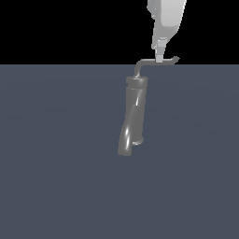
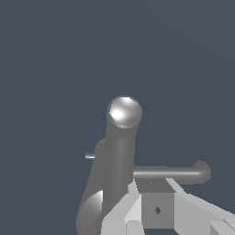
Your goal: Turn on the faucet by rotating a designated handle.
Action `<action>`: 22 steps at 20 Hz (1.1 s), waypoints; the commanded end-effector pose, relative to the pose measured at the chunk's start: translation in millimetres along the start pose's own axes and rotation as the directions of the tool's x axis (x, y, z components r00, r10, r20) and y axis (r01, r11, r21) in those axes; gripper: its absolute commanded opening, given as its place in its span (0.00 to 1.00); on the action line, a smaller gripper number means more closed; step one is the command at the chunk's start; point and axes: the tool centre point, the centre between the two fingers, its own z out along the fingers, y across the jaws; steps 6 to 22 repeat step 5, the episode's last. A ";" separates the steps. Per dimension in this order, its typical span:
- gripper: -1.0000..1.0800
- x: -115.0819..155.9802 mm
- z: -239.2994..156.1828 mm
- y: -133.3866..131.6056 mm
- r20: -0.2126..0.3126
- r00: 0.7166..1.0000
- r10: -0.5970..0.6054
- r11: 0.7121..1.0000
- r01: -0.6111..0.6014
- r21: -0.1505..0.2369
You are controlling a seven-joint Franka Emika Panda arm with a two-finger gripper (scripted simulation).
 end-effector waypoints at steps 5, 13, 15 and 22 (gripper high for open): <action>0.00 36.9 -4.4 -53.9 -0.004 0.999 0.049 0.995 -0.049 0.087; 0.00 36.9 -4.4 -53.9 -0.004 0.999 0.049 0.995 -0.049 0.087; 0.00 36.9 -4.4 -53.9 -0.004 0.999 0.049 0.995 -0.049 0.087; 0.00 36.9 -4.4 -53.9 -0.004 0.999 0.049 0.995 -0.049 0.087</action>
